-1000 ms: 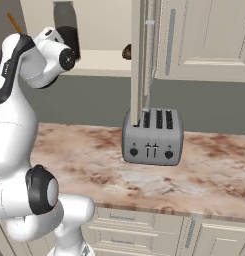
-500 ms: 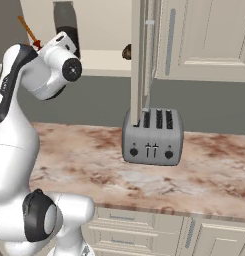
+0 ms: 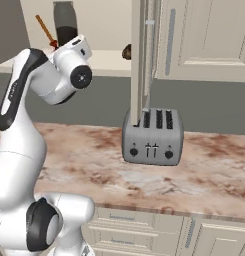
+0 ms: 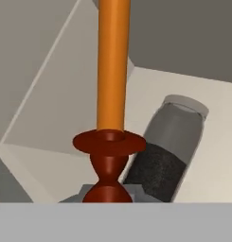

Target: Pick the candle and jar from the dining table and place them in the open cabinet. Close the cabinet after placing the objects.

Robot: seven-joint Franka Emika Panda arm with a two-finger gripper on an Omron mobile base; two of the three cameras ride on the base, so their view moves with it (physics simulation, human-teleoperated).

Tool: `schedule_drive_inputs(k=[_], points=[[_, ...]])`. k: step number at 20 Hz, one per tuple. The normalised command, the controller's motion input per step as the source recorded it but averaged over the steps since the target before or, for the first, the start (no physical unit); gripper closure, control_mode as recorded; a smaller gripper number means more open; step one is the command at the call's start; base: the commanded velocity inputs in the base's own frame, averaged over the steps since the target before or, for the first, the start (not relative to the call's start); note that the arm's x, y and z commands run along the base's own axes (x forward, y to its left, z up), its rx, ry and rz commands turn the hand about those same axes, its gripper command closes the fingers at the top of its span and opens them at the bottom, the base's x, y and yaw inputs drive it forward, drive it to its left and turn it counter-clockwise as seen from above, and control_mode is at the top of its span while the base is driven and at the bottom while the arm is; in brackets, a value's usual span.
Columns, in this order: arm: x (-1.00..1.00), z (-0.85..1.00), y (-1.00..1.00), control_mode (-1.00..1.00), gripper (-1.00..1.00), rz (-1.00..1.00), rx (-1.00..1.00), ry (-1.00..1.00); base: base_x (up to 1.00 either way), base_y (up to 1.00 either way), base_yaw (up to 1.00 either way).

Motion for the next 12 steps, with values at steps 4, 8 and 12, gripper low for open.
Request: schedule_drive_inputs(k=[4,8,12], points=[[0.00,0.00,0.15,-1.00,1.00,-0.26,0.00,0.00,0.00,0.00,0.00],[0.00,0.00,0.05,-1.00,1.00,-0.24,0.00,0.00,0.00,0.00,0.00],[0.00,0.00,-0.26,-1.00,1.00,-0.17,0.05,0.00,0.00,0.00,0.00]])
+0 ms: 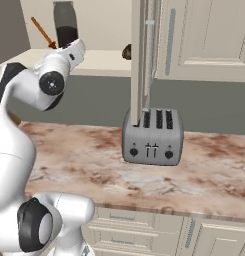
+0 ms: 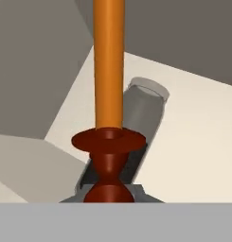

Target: Pick the candle and jar from the dining table and place them in the open cabinet. Close the cabinet after placing the objects.

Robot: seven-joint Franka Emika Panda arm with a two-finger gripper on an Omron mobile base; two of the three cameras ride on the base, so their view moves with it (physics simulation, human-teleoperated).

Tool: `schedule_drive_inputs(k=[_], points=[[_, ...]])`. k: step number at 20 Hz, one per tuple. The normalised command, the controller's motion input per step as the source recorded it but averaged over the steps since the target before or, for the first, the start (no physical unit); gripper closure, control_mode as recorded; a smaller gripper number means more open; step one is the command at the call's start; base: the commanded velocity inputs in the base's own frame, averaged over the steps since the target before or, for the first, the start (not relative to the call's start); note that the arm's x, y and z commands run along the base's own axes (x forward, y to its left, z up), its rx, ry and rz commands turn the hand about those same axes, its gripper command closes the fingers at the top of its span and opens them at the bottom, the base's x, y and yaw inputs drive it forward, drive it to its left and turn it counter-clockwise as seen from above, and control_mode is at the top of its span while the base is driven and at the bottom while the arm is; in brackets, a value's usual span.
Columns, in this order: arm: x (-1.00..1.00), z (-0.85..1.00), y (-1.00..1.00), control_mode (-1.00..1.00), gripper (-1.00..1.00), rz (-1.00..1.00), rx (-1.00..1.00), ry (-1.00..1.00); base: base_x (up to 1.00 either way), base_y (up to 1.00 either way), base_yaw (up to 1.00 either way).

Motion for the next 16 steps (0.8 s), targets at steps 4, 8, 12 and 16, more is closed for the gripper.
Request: schedule_drive_inputs(k=[4,8,12,16], points=[[0.00,0.00,-0.47,-1.00,1.00,-0.18,0.08,0.00,0.00,0.00,0.00],[0.01,0.00,-0.34,-1.00,1.00,-0.09,0.05,0.00,0.00,0.00,0.00],[0.14,0.00,-0.23,-1.00,1.00,0.00,0.02,0.01,0.00,0.00,0.00],[0.15,0.00,-0.30,-1.00,1.00,0.00,0.08,0.02,0.00,0.00,0.00]])
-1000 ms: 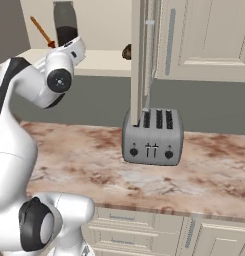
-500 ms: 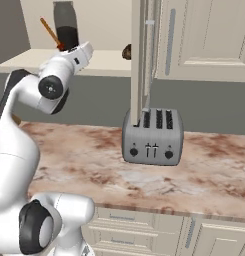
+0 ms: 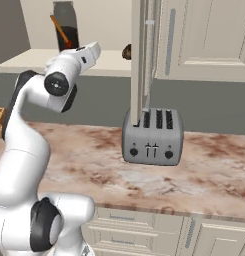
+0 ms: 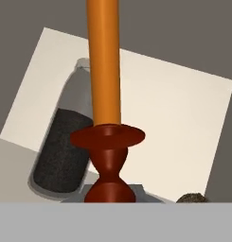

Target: Pick the candle and jar from the dining table and place them in the open cabinet. Close the cabinet after placing the objects.

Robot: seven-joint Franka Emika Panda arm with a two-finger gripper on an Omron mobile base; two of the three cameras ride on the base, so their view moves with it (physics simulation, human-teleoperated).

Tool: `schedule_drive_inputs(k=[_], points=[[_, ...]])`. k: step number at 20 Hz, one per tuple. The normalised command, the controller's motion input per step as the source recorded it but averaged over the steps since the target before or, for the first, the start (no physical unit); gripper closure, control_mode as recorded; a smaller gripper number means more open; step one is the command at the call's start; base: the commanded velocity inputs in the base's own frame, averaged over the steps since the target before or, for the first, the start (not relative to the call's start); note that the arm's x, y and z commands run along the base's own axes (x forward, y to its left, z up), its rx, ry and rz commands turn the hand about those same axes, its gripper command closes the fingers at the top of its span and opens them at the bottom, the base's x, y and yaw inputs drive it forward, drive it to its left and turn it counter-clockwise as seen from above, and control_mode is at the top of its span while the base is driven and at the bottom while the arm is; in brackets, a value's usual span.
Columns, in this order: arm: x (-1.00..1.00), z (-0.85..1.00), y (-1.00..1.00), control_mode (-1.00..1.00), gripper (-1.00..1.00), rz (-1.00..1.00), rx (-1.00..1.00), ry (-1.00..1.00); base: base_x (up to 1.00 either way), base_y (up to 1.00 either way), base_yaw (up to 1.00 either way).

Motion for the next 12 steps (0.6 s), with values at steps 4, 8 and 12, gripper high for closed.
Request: schedule_drive_inputs(k=[4,8,12], points=[[0.24,-0.03,-0.08,-1.00,1.00,0.00,0.05,0.03,0.00,0.00,0.00],[0.36,-0.02,0.00,-1.00,1.00,0.00,0.01,0.05,0.00,0.00,0.00],[0.35,-0.05,0.00,-1.00,1.00,-0.03,0.00,0.02,0.00,0.00,0.00]])
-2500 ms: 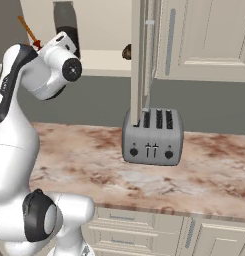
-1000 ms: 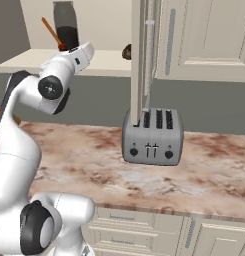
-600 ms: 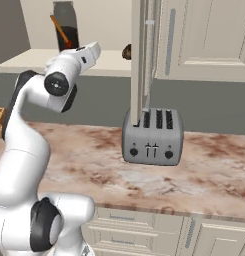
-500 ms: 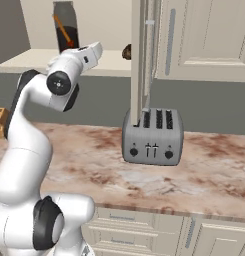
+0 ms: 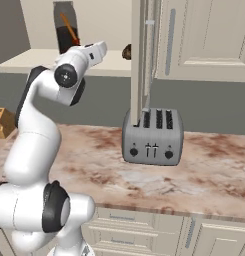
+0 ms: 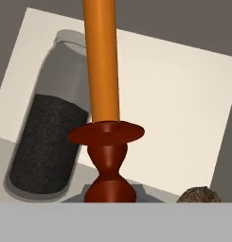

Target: Pick the candle and jar from the dining table and place them in the open cabinet. Close the cabinet after placing the objects.

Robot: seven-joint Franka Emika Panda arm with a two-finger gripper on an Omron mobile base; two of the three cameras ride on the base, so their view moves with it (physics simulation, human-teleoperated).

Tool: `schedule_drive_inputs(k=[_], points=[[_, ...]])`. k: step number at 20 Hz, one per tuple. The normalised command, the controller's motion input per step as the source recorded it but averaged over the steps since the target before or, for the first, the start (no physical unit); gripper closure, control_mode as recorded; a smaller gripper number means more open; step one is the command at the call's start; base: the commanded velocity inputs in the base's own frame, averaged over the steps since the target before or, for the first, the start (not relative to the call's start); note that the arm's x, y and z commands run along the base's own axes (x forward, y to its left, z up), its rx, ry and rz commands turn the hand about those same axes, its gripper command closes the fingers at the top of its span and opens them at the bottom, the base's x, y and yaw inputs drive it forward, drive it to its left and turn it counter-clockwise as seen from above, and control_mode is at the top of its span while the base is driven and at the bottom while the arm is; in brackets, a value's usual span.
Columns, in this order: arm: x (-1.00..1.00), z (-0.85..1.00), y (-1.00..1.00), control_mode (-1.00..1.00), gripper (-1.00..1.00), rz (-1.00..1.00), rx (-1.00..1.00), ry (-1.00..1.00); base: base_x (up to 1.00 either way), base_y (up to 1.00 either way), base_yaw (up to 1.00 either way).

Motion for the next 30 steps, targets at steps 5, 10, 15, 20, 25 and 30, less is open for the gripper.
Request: schedule_drive_inputs(k=[5,10,15,20,25,30], points=[[0.35,0.00,0.00,-1.00,1.00,-0.04,0.08,0.05,0.00,0.00,0.00],[0.17,0.00,0.00,-1.00,1.00,-0.02,0.17,0.07,0.00,0.00,0.00],[0.13,-0.03,0.00,-1.00,1.00,-0.01,0.11,0.04,0.00,0.00,0.00],[0.18,-0.05,0.00,-1.00,1.00,-0.01,0.09,0.00,0.00,0.00,0.00],[0.24,-0.17,0.00,-1.00,1.00,-0.02,0.04,0.00,0.00,0.00,0.00],[0.32,-0.10,0.00,-1.00,1.00,-0.02,0.00,0.00,0.00,0.00,0.00]])
